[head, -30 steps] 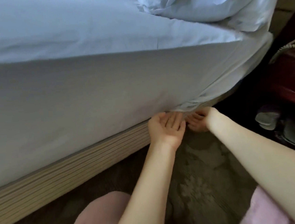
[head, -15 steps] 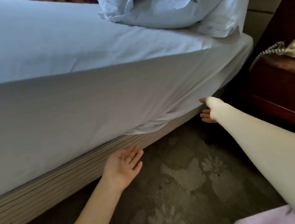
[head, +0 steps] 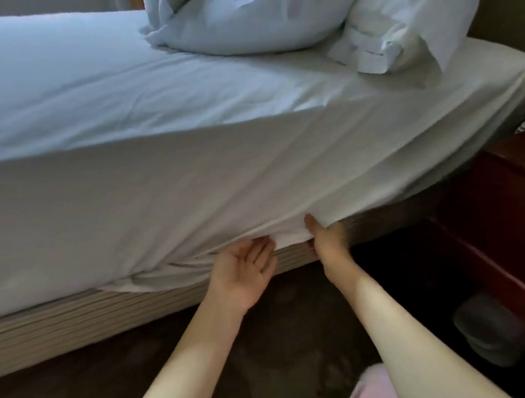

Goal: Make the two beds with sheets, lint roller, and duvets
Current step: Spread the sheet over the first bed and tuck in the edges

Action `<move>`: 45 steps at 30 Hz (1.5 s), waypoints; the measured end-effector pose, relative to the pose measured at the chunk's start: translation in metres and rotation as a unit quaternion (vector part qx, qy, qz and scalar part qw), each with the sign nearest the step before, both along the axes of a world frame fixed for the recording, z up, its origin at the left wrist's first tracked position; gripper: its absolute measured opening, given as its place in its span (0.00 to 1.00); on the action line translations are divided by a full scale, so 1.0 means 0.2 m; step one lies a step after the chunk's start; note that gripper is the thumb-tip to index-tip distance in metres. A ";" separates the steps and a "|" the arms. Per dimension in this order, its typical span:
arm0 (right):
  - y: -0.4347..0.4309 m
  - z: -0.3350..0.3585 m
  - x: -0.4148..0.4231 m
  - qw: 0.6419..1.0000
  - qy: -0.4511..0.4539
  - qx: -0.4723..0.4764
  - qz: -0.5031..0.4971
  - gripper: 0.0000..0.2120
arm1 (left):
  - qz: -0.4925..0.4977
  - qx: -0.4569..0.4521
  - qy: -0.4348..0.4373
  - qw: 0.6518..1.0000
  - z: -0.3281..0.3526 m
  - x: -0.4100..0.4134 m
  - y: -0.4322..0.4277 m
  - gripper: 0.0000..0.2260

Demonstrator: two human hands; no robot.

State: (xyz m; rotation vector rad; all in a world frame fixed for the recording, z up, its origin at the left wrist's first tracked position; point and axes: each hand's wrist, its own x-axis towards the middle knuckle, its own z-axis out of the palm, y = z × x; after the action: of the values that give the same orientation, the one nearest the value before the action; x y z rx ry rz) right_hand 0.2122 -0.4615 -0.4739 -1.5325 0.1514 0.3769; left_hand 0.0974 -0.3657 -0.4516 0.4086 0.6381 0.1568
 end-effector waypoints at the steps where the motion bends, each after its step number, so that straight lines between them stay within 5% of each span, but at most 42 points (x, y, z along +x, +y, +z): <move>1: -0.03 -0.04 0.02 1.000 0.019 -0.015 -0.007 0.13 | 0.012 0.004 0.013 1.000 -0.01 0.03 -0.04 0.14; 10: 0.01 -0.15 0.10 0.995 0.020 -0.092 -0.036 0.20 | 0.008 0.087 0.117 0.989 0.01 0.13 -0.16 0.13; 17: 0.04 -0.14 0.08 0.993 0.056 -0.095 -0.052 0.20 | 0.166 -0.038 0.059 0.984 0.02 -0.03 0.02 0.10; 20: 0.06 -0.06 0.09 0.988 0.139 0.013 -0.061 0.09 | 0.182 -0.056 0.050 0.980 0.01 -0.11 0.11 0.13; 23: 0.08 0.03 0.08 0.970 0.183 0.140 -0.079 0.11 | 0.195 -0.070 0.027 0.978 0.02 -0.18 0.18 0.17; 31: 0.11 0.13 -0.04 0.966 0.183 0.174 -0.056 0.13 | 0.153 0.100 0.149 0.972 -0.11 -0.39 0.28 0.12; 38: 0.07 0.15 -0.04 0.942 0.172 0.283 -0.053 0.05 | 0.112 0.046 0.034 0.992 -0.13 -0.37 0.31 0.09; 45: 0.03 0.09 -0.10 0.914 0.154 0.376 -0.027 0.13 | 0.139 0.051 -0.027 0.989 -0.17 -0.36 0.34 0.11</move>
State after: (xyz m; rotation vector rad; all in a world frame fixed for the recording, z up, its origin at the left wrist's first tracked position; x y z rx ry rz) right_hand 0.1921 -0.4560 -0.4553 -0.6997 0.2595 0.5536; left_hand 0.0249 -0.2968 -0.4846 0.4102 0.6331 0.4664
